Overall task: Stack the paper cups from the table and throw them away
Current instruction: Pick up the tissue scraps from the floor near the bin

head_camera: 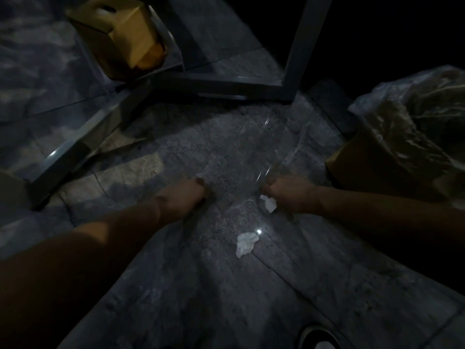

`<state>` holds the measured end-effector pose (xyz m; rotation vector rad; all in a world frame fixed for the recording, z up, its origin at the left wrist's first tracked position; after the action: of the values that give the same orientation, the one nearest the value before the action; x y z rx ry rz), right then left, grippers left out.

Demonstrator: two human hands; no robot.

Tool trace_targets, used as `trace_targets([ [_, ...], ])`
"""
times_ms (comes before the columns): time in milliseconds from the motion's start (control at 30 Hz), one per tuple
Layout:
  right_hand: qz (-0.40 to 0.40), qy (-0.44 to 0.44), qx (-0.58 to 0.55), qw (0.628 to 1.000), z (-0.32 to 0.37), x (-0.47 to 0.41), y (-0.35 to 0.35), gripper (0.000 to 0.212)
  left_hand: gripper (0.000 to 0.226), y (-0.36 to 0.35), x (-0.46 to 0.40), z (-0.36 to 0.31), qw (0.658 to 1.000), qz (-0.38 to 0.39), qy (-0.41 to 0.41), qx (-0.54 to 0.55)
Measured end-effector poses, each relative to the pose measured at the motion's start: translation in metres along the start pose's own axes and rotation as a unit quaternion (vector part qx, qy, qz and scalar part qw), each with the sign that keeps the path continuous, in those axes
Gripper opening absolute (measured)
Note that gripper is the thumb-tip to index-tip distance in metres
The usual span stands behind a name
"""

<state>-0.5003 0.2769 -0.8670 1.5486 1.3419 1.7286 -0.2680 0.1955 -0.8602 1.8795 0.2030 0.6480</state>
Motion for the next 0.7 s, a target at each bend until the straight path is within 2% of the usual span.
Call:
trace_targets([
  [167,0.01,0.008,-0.064,0.998,-0.005,0.008,0.005,0.036,0.036,-0.001,0.008,0.011,0.998,-0.006,-0.056,0.009],
  [233,0.017,0.02,-0.07,0.997,-0.006,0.015,0.009,0.035,0.037,0.003,0.013,0.012,0.996,-0.018,-0.086,-0.025],
  [333,-0.001,0.062,-0.05,0.997,-0.002,0.026,0.015,0.024,0.022,0.014,0.021,0.01,0.984,-0.071,-0.147,-0.069],
  [400,-0.009,0.102,-0.021,0.995,0.002,0.032,0.017,0.023,0.013,0.019,0.026,0.008,0.964,-0.071,-0.222,-0.132],
  [433,-0.007,0.122,-0.011,0.992,0.006,0.034,0.018,0.023,0.012,0.022,0.028,0.008,0.958,-0.07,-0.233,-0.152],
  [500,-0.019,0.152,-0.005,0.988,0.013,0.039,0.021,0.022,0.019,0.032,0.029,0.006,0.955,-0.072,-0.226,-0.178],
  [567,-0.07,0.18,0.004,0.981,0.022,0.042,0.025,0.019,0.031,0.035,0.029,0.005,0.954,-0.077,-0.219,-0.191],
  [700,-0.096,0.251,-0.005,0.963,0.047,0.047,0.025,0.02,0.031,0.031,0.028,0.006,0.967,-0.053,-0.188,-0.162],
])
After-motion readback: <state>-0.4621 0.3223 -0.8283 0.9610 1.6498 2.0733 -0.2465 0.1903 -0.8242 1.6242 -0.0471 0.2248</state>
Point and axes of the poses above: each hand's wrist, its own x-axis away from the middle knuckle, its own y-axis out of the back of the hand, z = x × y, the point moved 3 cm from there along -x, towards the middle knuckle, and after that the axes turned 7 degrees about x, right-handed, at the moved point
